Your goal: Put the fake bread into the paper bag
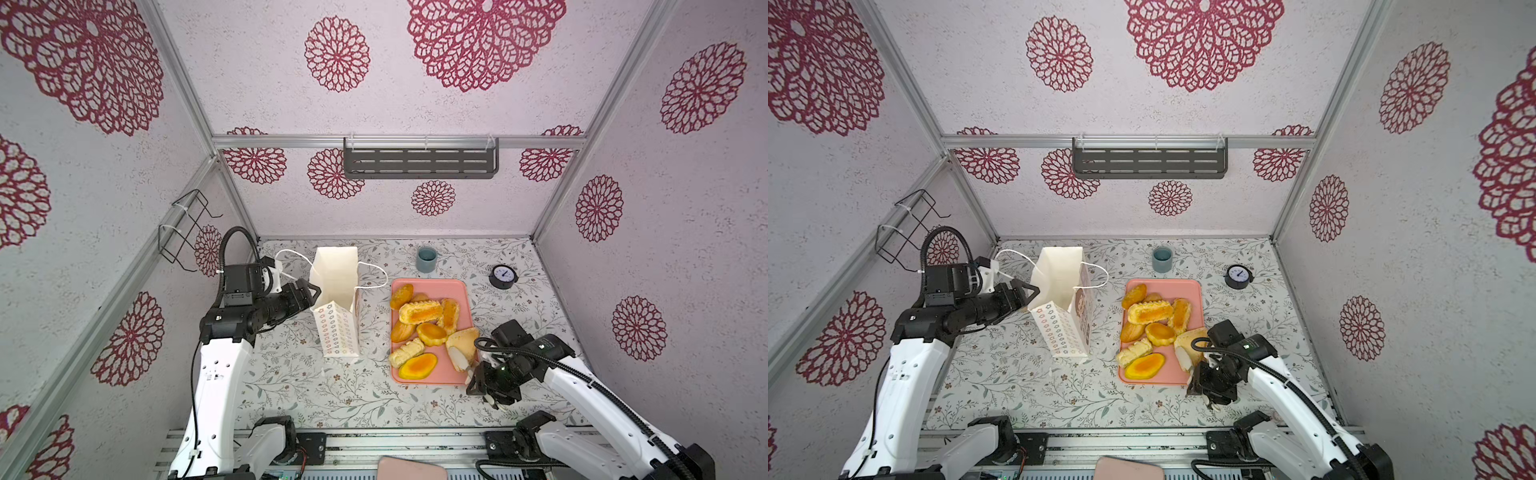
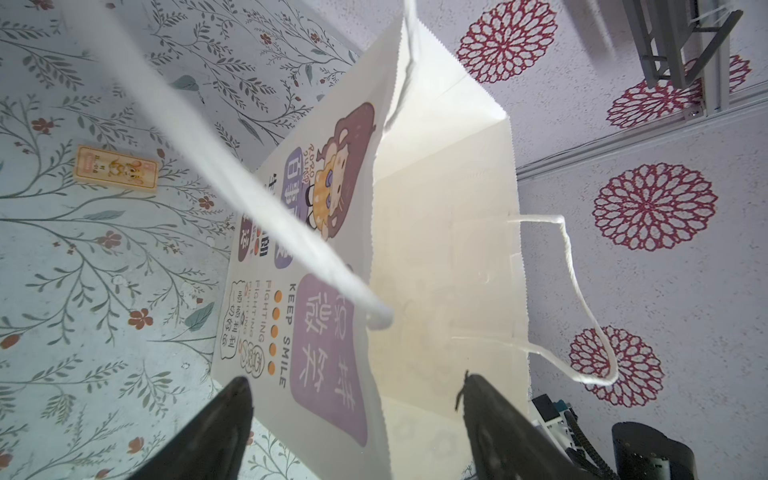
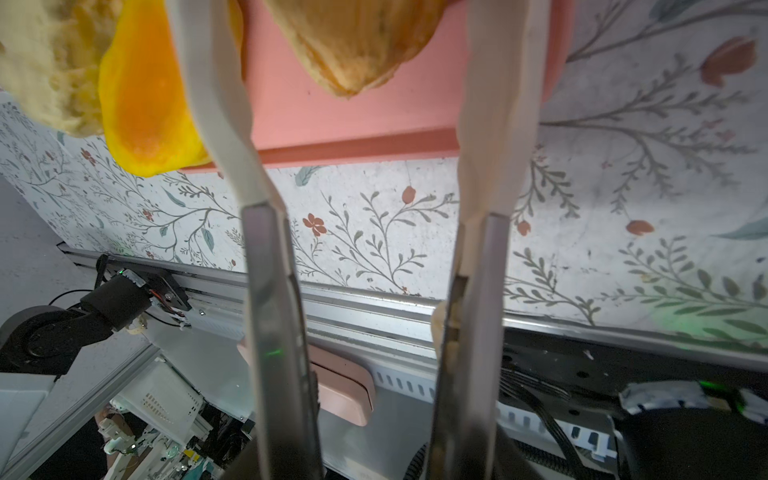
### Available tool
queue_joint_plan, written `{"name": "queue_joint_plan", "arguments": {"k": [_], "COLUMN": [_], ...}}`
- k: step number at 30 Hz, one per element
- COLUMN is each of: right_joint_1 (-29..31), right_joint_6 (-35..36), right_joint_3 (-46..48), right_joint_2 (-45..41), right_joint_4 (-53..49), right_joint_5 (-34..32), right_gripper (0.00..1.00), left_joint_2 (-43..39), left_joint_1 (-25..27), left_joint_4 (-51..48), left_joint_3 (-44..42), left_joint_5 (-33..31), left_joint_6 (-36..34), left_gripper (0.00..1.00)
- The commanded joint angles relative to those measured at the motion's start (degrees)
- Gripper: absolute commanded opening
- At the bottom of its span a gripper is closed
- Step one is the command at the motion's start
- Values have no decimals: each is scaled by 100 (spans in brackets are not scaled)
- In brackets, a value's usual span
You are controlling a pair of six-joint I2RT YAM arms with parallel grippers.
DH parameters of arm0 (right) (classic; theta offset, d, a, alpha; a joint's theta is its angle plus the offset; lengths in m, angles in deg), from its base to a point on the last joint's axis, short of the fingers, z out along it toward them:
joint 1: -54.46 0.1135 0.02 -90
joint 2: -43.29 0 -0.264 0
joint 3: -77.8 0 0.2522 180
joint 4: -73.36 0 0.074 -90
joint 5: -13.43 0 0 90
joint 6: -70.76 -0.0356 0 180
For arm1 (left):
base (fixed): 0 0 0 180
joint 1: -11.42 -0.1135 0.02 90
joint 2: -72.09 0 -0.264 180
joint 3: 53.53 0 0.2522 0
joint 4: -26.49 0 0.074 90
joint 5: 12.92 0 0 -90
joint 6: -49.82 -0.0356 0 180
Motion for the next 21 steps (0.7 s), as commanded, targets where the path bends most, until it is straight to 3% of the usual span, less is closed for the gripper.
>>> {"name": "queue_joint_plan", "arguments": {"k": [1, 11, 21], "right_joint_1": [-34, -30, -37], "right_joint_6": [-180, -359, -384], "right_joint_3": [-60, -477, -1463], "right_joint_2": [-166, -556, -632], "right_joint_4": [100, -253, -345], "right_joint_5": [30, -246, -427], "right_gripper": [46, 28, 21], "left_joint_2": [37, 110, 227], "left_joint_1": [22, 21, 30], "left_joint_4": [212, 410, 474], "left_joint_3": [-71, -6, 69], "left_joint_5": [46, 107, 161], "left_joint_6": [-26, 82, 153], "left_gripper": [80, 69, 61]}}
